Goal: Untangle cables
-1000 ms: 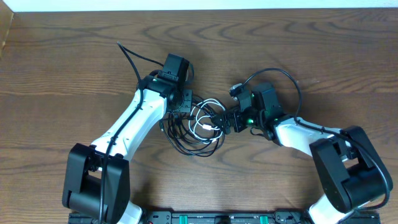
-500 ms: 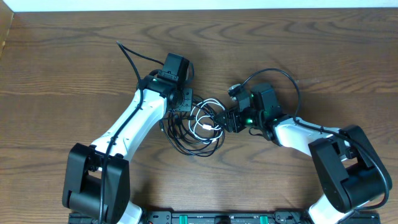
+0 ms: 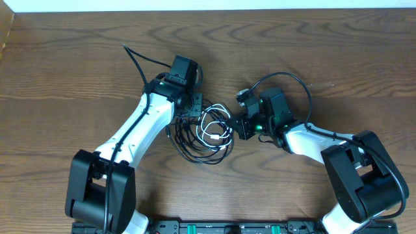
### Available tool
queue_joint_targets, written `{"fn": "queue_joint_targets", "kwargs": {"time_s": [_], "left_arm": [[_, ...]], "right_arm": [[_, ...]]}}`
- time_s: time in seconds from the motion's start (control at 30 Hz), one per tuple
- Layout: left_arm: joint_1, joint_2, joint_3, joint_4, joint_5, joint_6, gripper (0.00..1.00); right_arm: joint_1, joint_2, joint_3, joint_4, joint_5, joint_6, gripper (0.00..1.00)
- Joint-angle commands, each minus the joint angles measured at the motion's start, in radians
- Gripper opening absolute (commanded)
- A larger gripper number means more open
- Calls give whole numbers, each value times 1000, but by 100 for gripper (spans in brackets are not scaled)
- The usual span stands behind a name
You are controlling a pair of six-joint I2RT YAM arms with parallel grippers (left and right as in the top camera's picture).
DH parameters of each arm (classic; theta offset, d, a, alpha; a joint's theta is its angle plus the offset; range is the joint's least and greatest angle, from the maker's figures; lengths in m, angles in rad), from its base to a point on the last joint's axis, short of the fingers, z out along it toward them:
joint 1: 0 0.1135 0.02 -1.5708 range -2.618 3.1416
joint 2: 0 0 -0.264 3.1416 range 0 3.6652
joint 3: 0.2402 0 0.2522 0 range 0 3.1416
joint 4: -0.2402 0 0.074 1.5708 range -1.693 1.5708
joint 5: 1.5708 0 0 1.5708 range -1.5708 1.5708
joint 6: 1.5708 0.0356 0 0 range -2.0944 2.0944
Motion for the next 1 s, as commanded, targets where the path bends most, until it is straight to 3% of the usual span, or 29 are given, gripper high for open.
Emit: {"fn": "queue_joint_targets", "kwargs": {"time_s": [0.0, 0.13, 0.57, 0.97], "left_arm": [[-1, 13, -15, -10, 94, -10, 8], [-2, 13, -15, -48, 174, -10, 8], [-3, 13, -15, -82, 169, -10, 8], [-3, 14, -15, -56, 169, -10, 8]], "right_arm": [[6, 14, -4, 0, -11, -3, 1], [3, 14, -4, 4, -6, -3, 1], [-129, -39, -3, 18, -179, 55, 1], [-251, -245, -3, 10, -269, 56, 1]]}}
